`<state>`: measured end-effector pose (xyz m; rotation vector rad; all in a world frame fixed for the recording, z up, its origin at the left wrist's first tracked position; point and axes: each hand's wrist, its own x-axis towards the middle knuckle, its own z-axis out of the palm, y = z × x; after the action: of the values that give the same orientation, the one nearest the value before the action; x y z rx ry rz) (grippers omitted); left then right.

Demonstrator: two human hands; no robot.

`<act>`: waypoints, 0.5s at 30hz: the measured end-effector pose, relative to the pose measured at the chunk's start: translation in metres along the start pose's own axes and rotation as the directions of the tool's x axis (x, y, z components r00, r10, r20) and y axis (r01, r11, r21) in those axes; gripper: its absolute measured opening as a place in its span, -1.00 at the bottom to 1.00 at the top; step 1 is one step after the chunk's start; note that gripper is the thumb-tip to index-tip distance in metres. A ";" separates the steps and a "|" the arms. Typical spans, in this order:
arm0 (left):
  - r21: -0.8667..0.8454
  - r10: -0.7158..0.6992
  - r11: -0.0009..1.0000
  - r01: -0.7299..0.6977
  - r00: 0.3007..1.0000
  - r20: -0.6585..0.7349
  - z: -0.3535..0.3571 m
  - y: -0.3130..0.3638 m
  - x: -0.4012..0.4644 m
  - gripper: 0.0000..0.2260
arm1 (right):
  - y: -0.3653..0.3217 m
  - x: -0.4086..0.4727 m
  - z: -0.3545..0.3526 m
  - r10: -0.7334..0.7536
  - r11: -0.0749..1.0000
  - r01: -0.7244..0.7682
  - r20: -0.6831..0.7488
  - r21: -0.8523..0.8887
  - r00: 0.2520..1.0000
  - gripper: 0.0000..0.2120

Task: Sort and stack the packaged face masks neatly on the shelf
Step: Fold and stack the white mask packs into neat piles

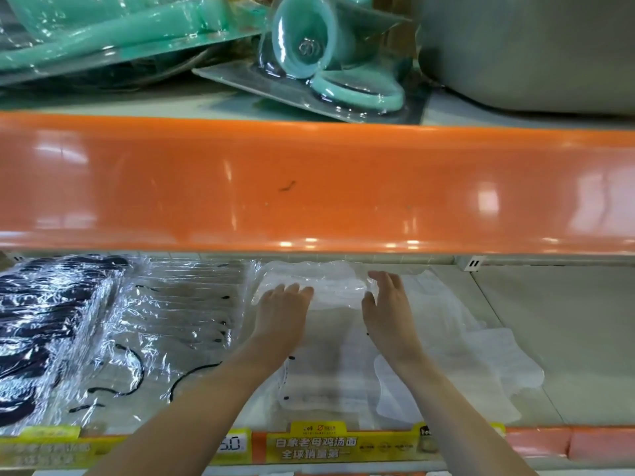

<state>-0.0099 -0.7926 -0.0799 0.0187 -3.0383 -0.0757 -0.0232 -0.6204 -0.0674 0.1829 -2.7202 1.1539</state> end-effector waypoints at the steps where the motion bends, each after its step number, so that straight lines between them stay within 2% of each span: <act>1: 0.028 -0.021 0.999 0.021 0.999 0.035 0.005 0.001 -0.001 -0.59 | -0.001 -0.001 0.001 -0.043 0.997 0.044 0.013 -0.071 0.999 -0.65; 3: 0.039 -0.057 0.998 0.054 0.995 0.081 0.017 0.004 -0.003 -0.66 | -0.003 -0.002 0.005 -0.086 0.980 0.097 0.071 -0.174 0.994 -0.65; 6: 0.029 -0.071 0.997 0.070 0.997 0.035 0.030 0.006 -0.007 -0.69 | -0.004 -0.004 0.012 -0.083 0.951 0.130 0.172 -0.282 0.982 -0.65; 7: 0.029 -0.071 0.997 0.070 0.997 0.019 0.031 0.007 -0.008 -0.67 | -0.004 -0.005 0.016 -0.091 0.940 0.150 0.196 -0.307 0.976 -0.66; 11: 0.036 -0.071 0.997 0.066 0.984 0.163 0.030 0.010 -0.006 -0.50 | -0.005 -0.008 0.031 -0.148 0.903 0.237 0.258 -0.359 0.955 -0.70; 15: 0.036 -0.080 0.997 0.074 0.976 0.204 0.027 0.009 -0.006 -0.44 | -0.002 -0.006 0.040 -0.172 0.866 0.302 0.329 -0.398 0.928 -0.70</act>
<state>-0.0070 -0.7826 -0.1069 0.1396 -3.2449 -0.0429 -0.0220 -0.6501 -0.0947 0.6437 -3.0055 0.4457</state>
